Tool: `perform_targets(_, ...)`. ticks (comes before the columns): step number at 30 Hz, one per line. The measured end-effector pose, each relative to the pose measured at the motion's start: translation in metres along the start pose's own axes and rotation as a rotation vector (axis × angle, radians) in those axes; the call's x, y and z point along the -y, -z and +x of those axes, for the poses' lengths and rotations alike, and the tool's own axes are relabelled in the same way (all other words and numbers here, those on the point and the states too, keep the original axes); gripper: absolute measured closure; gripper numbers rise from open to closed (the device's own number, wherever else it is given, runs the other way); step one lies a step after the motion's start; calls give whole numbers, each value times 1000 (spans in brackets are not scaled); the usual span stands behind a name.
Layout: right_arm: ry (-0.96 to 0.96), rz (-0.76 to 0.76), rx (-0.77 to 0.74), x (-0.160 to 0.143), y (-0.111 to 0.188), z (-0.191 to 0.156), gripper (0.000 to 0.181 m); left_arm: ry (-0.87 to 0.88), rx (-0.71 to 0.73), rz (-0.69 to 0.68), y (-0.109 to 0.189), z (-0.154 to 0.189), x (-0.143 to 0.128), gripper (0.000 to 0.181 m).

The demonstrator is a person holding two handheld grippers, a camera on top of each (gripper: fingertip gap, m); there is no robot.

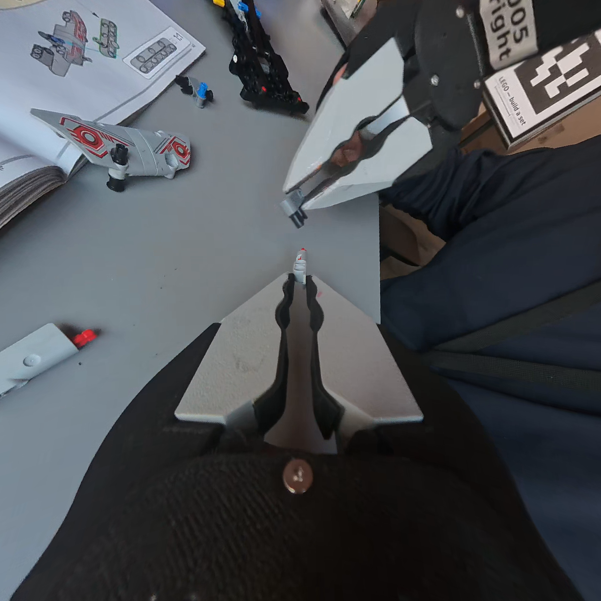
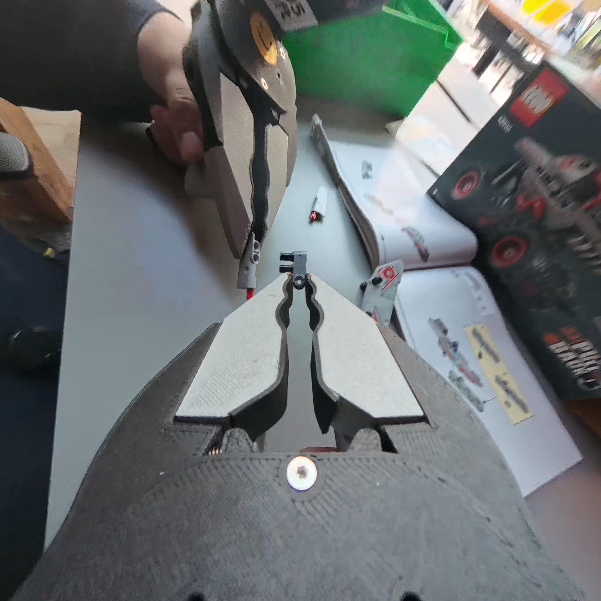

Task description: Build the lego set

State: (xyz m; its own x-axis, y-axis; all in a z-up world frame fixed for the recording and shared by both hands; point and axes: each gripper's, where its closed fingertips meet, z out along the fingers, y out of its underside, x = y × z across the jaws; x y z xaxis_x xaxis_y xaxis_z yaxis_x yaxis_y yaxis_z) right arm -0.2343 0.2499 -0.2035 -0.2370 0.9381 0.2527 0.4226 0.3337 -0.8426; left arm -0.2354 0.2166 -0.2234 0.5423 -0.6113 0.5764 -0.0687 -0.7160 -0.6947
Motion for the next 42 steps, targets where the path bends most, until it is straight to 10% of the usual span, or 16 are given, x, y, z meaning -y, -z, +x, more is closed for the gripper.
perform_targets(1,34,15,-23,4,1,0,177,0,3,10,1,0,1,178)
perform_targets(25,145,-78,-64,-17,-10,-8,176,291,-85,-196,-19,1,-24,177)
perform_targets(42,275,-70,-99,-12,-11,-20,177,74,16,-121,-17,-1,-15,177)
